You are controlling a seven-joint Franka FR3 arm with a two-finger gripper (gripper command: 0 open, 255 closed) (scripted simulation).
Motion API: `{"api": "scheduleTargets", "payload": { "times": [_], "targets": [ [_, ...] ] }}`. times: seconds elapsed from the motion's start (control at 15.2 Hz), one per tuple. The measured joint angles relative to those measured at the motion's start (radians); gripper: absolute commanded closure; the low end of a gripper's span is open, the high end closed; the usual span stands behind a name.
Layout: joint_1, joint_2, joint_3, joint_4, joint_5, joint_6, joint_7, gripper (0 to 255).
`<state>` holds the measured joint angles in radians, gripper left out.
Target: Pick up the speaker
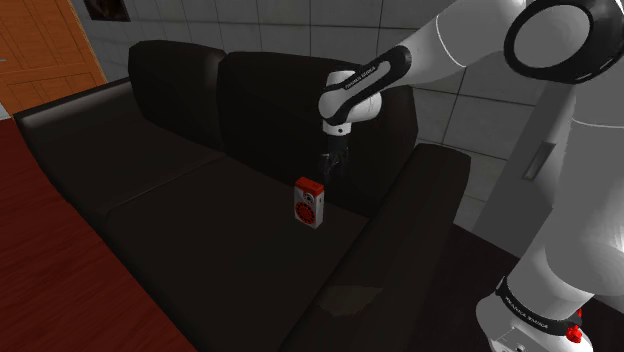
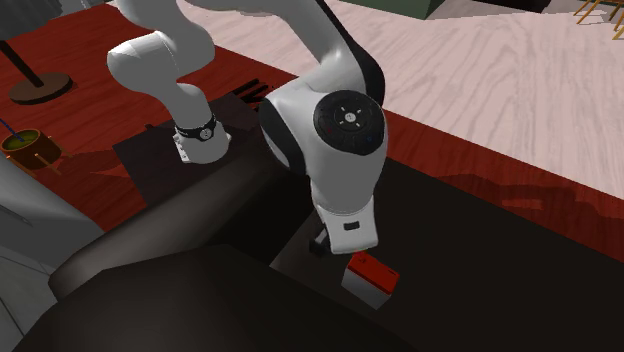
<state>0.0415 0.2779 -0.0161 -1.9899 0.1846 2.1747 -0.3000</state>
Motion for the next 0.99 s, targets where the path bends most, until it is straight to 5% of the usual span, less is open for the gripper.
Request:
{"api": "scheduleTargets", "payload": {
  "times": [0.4,0.92,0.99],
  "targets": [
    [0.001,0.219,0.012,0.191,0.014,0.022,-0.01,0],
    [-0.003,0.301,0.016,0.207,0.023,0.086,-0.027,0],
    [-0.003,0.302,0.016,0.207,0.023,0.088,-0.028,255]
  ]
}}
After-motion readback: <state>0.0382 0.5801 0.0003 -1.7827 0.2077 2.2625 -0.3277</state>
